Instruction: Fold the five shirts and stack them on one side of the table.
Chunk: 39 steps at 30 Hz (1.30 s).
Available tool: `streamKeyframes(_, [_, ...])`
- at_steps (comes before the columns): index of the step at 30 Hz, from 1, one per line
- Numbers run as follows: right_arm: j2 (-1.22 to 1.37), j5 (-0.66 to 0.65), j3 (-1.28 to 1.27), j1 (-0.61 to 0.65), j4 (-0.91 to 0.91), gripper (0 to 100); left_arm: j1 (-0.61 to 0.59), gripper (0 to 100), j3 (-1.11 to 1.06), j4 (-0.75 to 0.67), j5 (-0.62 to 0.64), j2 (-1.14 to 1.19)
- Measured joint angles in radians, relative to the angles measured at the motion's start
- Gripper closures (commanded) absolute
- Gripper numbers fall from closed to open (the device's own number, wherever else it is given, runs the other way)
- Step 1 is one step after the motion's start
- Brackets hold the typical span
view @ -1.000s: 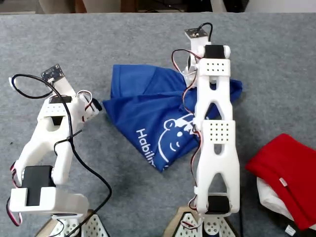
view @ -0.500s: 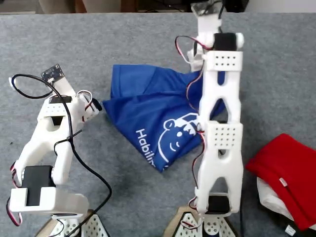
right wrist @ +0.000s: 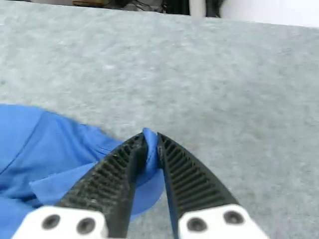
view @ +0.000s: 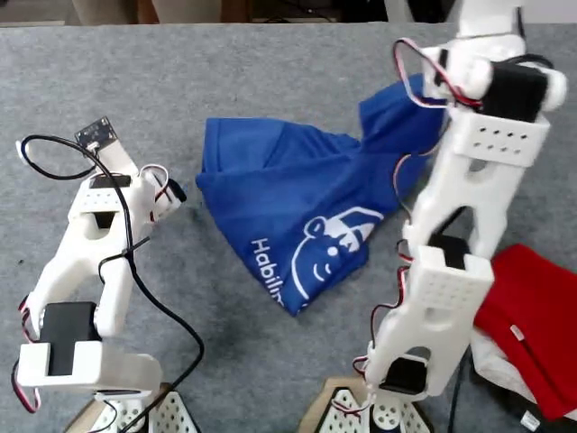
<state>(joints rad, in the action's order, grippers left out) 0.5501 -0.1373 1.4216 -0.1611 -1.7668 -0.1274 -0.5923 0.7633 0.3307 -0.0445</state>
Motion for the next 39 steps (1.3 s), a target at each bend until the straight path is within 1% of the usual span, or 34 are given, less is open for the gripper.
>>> streamKeyframes(4, [0.044,0.009,0.0,-0.044,0.041,99.5,0.012,75,0.063,0.0,0.002,0.0])
streamKeyframes(9, [0.167,0.026,0.0,-0.049,0.084,99.5,0.12,74,0.161,0.011,0.064,0.021])
streamKeyframes(12, [0.206,0.028,0.0,-0.087,0.103,99.5,0.173,75,0.256,0.037,0.084,0.095])
streamKeyframes(15, [0.244,0.028,0.0,-0.163,0.127,99.5,0.201,75,0.39,0.097,0.097,0.222])
streamKeyframes(18, [0.258,0.028,0.0,-0.209,0.153,99.5,0.218,75,0.56,0.175,0.118,0.382])
streamKeyframes(21, [0.258,0.028,0.0,-0.213,0.16,99.5,0.232,75,0.763,0.275,0.141,0.549])
streamKeyframes(26, [0.261,0.028,0.0,-0.212,0.16,99.5,0.242,75,1.123,0.526,0.147,0.766])
streamKeyframes(29, [0.261,0.028,0.0,-0.212,0.16,99.5,0.262,75,1.31,0.681,0.147,0.841])
streamKeyframes(33, [0.261,0.028,0.0,-0.212,0.16,99.5,0.285,79,1.534,0.844,0.146,0.882])
streamKeyframes(36, [0.261,0.028,0.0,-0.212,0.16,99.5,0.298,79,1.659,0.919,0.146,0.901])
streamKeyframes(39, [0.261,0.028,0.0,-0.212,0.16,99.5,0.301,79,1.706,0.941,0.146,0.928])
